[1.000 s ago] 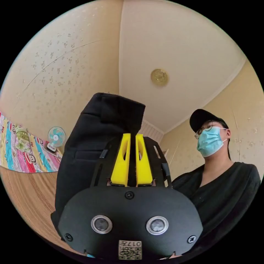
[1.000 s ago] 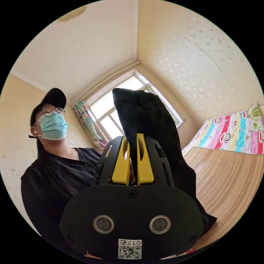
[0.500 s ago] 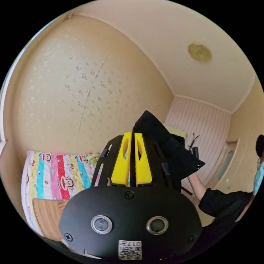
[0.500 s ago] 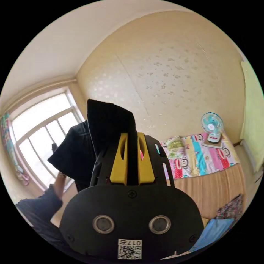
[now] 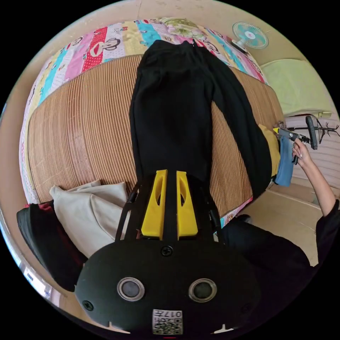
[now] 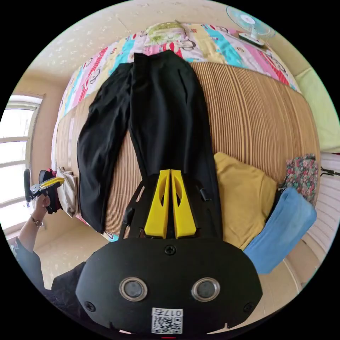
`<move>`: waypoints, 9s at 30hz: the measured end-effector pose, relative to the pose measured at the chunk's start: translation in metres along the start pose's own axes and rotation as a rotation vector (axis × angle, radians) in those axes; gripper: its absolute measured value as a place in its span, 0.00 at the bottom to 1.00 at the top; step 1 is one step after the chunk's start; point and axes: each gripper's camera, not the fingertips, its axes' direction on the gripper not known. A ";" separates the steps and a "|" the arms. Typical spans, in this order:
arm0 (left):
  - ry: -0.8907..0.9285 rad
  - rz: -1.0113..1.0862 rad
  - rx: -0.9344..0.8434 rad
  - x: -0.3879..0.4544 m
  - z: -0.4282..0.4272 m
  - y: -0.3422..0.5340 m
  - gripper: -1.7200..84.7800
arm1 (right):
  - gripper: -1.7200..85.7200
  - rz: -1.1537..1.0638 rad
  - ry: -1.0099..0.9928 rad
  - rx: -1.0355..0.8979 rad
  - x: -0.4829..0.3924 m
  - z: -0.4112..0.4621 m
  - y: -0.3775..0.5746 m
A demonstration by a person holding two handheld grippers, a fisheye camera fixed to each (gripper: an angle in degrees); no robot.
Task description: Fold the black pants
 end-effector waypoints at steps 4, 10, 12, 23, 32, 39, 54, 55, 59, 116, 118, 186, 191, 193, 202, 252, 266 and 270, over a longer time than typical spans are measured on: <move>0.038 -0.017 -0.143 0.008 0.131 0.055 0.06 | 0.02 0.008 -0.004 -0.093 0.004 0.095 0.086; 0.046 -0.227 -0.054 0.015 0.163 0.189 0.01 | 0.03 0.152 -0.198 -0.134 0.003 0.136 0.207; 0.028 -0.236 -0.125 0.016 0.161 0.212 0.01 | 0.03 0.150 -0.223 -0.145 0.005 0.122 0.230; 0.244 -0.310 -0.109 -0.011 0.093 0.260 0.02 | 0.13 0.202 0.058 -0.187 0.100 0.115 0.275; 0.570 -0.061 0.045 0.060 -0.023 0.193 0.15 | 0.06 -0.133 -0.023 0.130 -0.049 -0.015 0.353; 0.855 0.142 -0.074 0.095 -0.085 0.153 0.21 | 0.06 -0.606 -0.280 0.123 -0.204 -0.032 0.343; 0.672 -0.024 0.105 -0.028 -0.128 0.247 0.06 | 0.21 -0.033 -0.251 0.135 -0.056 0.017 -0.037; 0.676 -0.017 0.113 -0.027 -0.130 0.252 0.06 | 0.20 0.060 -0.201 0.149 -0.059 0.029 -0.055; 0.738 -0.039 0.189 -0.044 -0.147 0.281 0.05 | 0.09 0.226 0.111 0.137 -0.098 0.059 -0.065; 0.517 0.041 0.010 -0.264 -0.240 0.409 0.10 | 0.08 0.079 -0.561 0.067 -0.099 0.147 0.543; 0.547 0.055 0.102 -0.268 -0.263 0.375 0.14 | 0.11 0.136 -0.590 0.115 -0.067 0.147 0.521; 1.036 0.330 0.415 -0.171 -0.473 0.130 0.06 | 0.02 -0.254 -0.838 0.655 -0.092 -0.133 0.375; 0.821 0.186 0.178 -0.198 -0.313 0.226 0.08 | 0.05 0.015 -0.975 0.201 -0.116 0.078 0.448; 0.803 0.025 0.034 -0.218 -0.247 0.263 0.12 | 0.10 0.174 -0.890 0.020 -0.118 0.137 0.473; 0.606 -0.003 0.091 -0.198 -0.206 0.232 0.18 | 0.22 0.284 -0.734 0.149 -0.092 0.143 0.400; 0.110 0.059 0.706 -0.045 -0.390 0.384 0.02 | 0.02 -0.334 0.033 0.847 -0.324 -0.339 0.462; 1.198 0.191 0.689 0.103 -0.296 0.256 0.02 | 0.06 0.540 0.161 0.732 0.053 -0.291 0.611; 1.283 0.162 0.598 0.148 -0.258 0.236 0.02 | 0.12 0.719 0.025 0.439 0.153 -0.223 0.586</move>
